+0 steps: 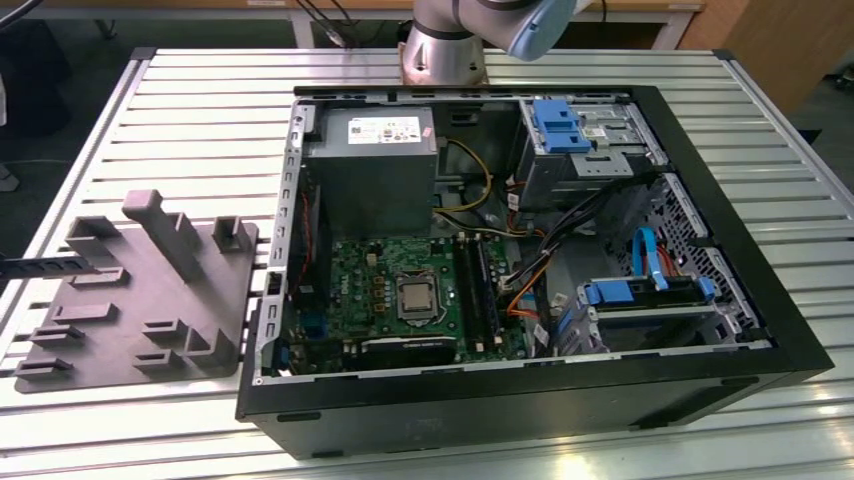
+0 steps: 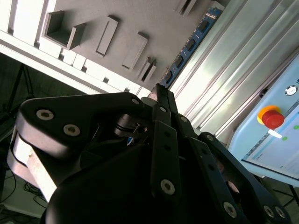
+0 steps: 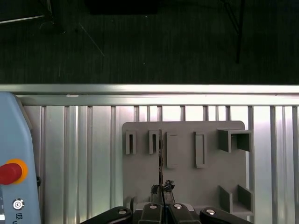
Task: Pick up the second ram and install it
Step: 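Pick up the second ram and move it above second insertion slot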
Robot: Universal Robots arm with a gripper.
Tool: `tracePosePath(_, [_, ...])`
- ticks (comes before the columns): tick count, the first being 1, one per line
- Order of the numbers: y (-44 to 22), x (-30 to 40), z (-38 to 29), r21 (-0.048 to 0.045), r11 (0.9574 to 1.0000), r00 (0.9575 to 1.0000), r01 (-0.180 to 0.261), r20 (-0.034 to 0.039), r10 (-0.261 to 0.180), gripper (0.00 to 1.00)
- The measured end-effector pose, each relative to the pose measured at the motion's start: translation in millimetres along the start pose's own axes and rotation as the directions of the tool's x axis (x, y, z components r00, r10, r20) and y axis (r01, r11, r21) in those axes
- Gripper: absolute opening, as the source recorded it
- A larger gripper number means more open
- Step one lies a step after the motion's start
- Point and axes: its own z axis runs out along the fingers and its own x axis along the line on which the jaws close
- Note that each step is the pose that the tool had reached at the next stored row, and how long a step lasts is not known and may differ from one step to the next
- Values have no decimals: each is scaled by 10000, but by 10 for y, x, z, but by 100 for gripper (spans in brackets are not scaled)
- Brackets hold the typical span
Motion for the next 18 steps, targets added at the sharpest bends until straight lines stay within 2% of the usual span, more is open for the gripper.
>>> tracePosePath(18, [44, -1, -79, 84, 10000, 10000, 1, 1, -1, 12])
